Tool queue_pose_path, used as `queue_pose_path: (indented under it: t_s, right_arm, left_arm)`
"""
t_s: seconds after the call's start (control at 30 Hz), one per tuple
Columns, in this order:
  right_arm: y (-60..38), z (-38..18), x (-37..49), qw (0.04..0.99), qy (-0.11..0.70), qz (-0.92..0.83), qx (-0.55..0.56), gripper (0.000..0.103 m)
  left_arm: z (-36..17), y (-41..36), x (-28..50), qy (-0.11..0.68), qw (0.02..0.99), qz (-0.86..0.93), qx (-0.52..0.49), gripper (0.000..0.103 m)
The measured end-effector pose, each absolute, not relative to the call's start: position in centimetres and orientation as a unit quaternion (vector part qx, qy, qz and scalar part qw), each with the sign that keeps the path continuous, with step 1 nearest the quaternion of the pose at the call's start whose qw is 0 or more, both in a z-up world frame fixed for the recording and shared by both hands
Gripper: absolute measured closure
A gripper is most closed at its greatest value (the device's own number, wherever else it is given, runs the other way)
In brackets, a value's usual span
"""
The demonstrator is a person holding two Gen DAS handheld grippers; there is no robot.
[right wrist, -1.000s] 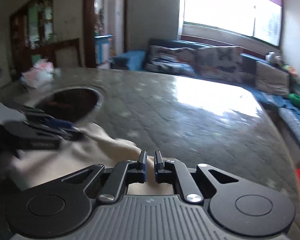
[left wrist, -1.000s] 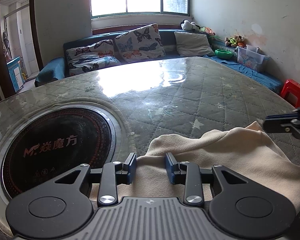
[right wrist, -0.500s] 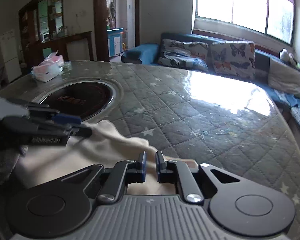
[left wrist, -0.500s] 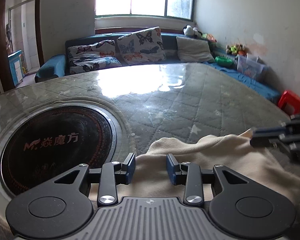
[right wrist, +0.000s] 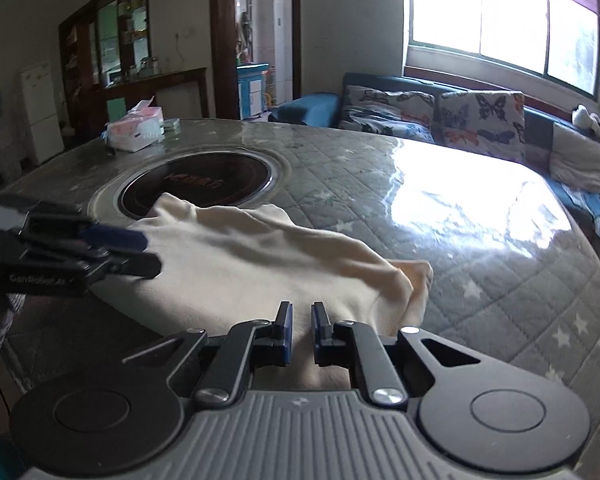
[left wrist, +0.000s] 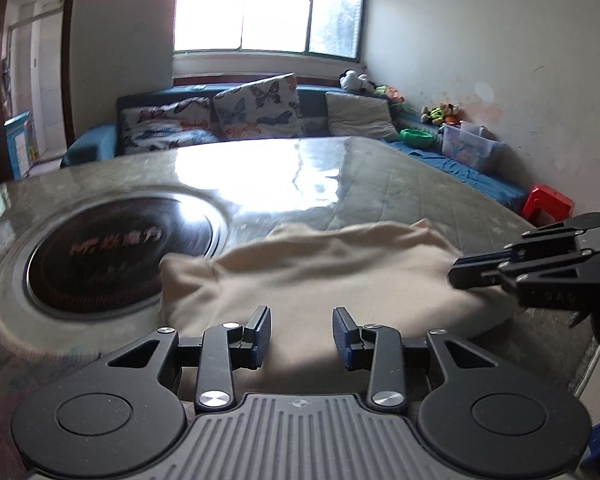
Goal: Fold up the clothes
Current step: 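Smooth the folded sweatshirt bundle with both open grippers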
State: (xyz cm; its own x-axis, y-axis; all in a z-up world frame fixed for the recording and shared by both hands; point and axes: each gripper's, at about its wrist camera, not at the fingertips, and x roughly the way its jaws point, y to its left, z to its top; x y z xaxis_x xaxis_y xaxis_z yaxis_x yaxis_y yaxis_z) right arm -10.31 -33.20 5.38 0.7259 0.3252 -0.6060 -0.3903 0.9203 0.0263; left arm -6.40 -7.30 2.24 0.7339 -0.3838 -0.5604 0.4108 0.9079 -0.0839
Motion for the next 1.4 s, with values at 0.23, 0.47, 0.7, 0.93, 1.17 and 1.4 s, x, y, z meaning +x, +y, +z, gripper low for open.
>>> queue_pose_path:
  t_s: [0.23, 0.47, 0.7, 0.93, 1.17, 1.4]
  right_arm:
    - [-34.0, 3.2, -10.7, 0.928, 0.325, 0.18, -0.037, 0.093]
    - [-33.8, 4.8, -11.7, 0.931, 0.31, 0.189, -0.044, 0.093]
    - [-31.7, 5.1, -12.6, 0.919, 0.306, 0.241, -0.058, 0.092]
    - [-31.3, 4.6, -12.9, 0.918, 0.307, 0.238, -0.081, 0.087]
    - [-29.8, 5.2, -13.5, 0.913, 0.294, 0.268, -0.086, 0.087]
    - [-30.8, 5.5, -14.1, 0.917, 0.294, 0.261, -0.069, 0.086]
  left_arm:
    - [1.5, -6.1, -6.1, 0.3, 0.933, -0.2, 0.0, 0.066]
    - [2.7, -4.7, -6.6, 0.289, 0.94, -0.182, -0.02, 0.065]
    - [1.6, -4.3, -6.5, 0.301, 0.939, -0.167, -0.029, 0.065]
    - [2.1, -4.9, -6.8, 0.298, 0.939, -0.167, -0.02, 0.065]
    - [3.3, -7.3, -7.8, 0.281, 0.937, -0.205, -0.008, 0.065]
    - [1.9, -9.1, -7.4, 0.297, 0.928, -0.225, 0.013, 0.065]
